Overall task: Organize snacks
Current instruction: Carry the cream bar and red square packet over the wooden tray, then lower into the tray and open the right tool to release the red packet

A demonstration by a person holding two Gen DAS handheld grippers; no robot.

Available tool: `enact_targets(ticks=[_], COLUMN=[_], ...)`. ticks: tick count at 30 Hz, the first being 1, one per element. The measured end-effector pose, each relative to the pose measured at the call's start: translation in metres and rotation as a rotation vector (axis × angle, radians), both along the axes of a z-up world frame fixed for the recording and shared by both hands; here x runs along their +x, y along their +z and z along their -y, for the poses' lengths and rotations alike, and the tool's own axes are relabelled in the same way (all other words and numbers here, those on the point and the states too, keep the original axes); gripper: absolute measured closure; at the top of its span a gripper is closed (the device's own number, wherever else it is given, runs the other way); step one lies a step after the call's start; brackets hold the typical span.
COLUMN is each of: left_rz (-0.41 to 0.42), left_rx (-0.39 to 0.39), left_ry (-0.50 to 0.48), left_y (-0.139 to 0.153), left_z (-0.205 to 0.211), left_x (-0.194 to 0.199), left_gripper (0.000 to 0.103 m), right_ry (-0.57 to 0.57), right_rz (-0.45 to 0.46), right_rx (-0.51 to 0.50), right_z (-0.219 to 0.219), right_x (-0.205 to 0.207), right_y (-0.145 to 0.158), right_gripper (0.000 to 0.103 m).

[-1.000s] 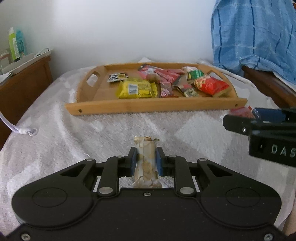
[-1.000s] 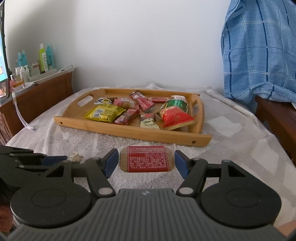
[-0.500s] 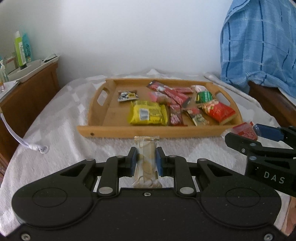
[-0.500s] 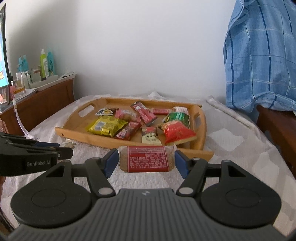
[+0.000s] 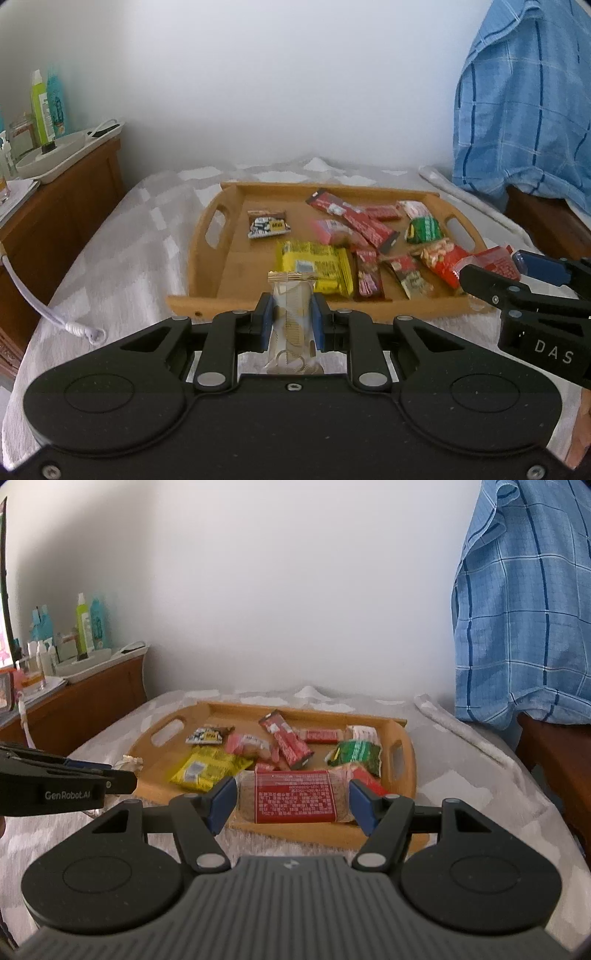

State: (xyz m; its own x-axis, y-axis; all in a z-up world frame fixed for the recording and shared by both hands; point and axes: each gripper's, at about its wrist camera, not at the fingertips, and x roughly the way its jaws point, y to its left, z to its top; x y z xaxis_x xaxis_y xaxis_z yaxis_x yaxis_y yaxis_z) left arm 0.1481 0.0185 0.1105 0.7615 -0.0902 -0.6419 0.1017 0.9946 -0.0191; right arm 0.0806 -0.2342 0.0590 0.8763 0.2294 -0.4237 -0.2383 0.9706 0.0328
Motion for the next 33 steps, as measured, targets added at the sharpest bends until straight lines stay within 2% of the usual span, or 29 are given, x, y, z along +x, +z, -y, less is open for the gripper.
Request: enact_targets(ticks=[12,22,33], left_rz=[-0.001,-0.001,-0.034], left_rx=[-0.036,-0.054,-0.085], left_ry=[0.023,-0.008,-0.015], left_y=[0.012,0.013,0.002], left_z=[-0.016,-0.030,-0.035], left_x=[0.039,0.074,0.122], left_gripper=[0.083,0.083,0.083], right_ry=[0.012,0.011,0.000], right_rz=[0.023,0.010,-0.024], right_rx=[-0.027,-0.053,-0.060], right_z=[-0.009,-0.013,-0.016], right_x=[0.034,0.067,0.115], right_y=[0.015,0.017,0.018], right_gripper=[0.032,0.032,0.032])
